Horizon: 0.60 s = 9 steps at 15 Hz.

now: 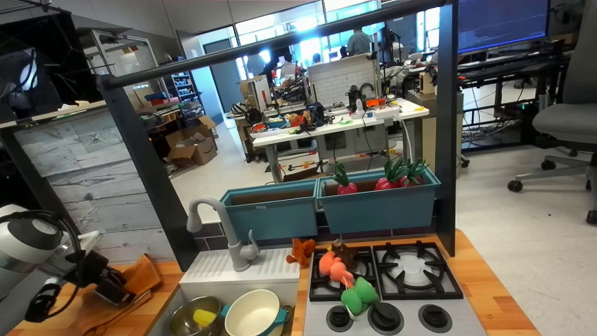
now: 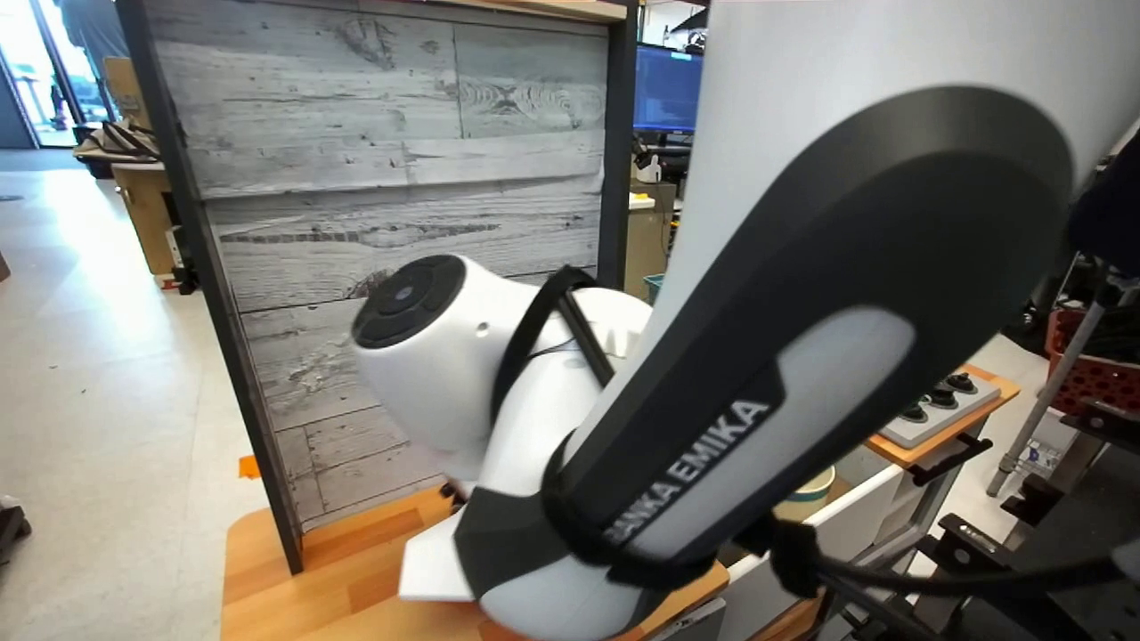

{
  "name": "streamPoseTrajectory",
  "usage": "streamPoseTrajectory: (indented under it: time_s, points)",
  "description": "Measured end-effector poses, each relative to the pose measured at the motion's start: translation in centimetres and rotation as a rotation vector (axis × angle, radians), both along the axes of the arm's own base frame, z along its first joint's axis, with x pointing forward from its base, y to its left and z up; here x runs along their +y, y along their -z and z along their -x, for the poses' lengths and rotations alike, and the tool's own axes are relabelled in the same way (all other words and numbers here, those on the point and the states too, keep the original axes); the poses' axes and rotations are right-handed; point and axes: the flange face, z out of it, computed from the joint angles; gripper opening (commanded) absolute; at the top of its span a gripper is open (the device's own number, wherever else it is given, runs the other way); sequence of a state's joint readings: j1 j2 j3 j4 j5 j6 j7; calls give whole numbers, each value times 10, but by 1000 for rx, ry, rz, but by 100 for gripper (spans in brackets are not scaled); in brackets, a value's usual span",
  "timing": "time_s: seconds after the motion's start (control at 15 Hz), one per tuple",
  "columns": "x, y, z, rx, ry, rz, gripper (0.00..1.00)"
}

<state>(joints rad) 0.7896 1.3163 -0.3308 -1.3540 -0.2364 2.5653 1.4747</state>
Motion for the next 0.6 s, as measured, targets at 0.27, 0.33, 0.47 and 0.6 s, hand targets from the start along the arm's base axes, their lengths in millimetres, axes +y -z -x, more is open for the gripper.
streamPoseTrajectory:
  time_s: [0.27, 0.33, 0.47, 0.6]
  points:
    - [100, -4, 35, -4, -152, -90, 100]
    - [121, -4, 45, 1, -184, -114, 100]
    - [142, -4, 57, 33, -227, -150, 100]
    - [136, -2, 53, 65, -224, -163, 100]
